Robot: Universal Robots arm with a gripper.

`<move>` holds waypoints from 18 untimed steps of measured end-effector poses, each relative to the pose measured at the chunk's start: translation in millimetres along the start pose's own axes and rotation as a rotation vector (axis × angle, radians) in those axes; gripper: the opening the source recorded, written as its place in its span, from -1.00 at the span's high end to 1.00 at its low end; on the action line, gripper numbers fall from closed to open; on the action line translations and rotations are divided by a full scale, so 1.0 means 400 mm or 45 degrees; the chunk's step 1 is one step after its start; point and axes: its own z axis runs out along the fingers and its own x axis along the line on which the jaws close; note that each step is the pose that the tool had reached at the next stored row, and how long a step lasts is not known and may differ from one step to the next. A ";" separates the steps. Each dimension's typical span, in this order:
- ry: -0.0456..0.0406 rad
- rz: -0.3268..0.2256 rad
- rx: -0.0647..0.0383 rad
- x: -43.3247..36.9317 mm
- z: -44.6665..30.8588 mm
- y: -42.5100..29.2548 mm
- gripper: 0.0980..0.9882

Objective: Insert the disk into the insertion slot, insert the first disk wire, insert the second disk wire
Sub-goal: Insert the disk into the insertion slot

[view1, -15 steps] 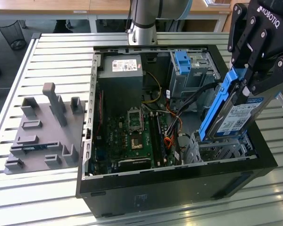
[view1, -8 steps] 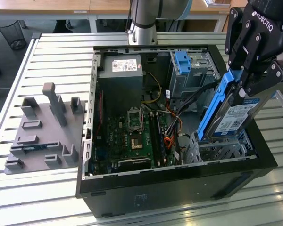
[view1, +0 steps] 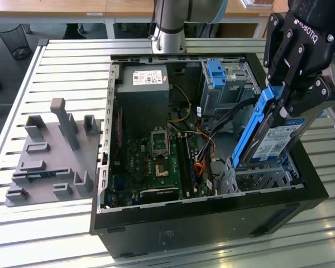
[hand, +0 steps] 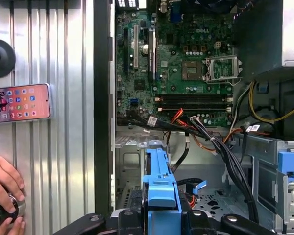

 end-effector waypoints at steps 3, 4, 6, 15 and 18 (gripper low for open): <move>0.000 0.000 0.000 -0.001 0.006 0.001 0.40; 0.000 0.000 0.000 -0.001 0.008 0.001 0.40; 0.000 0.000 0.001 -0.002 0.011 0.001 0.40; 0.000 0.000 0.001 -0.004 0.030 0.005 0.40; 0.000 0.000 0.001 -0.004 0.038 0.006 0.40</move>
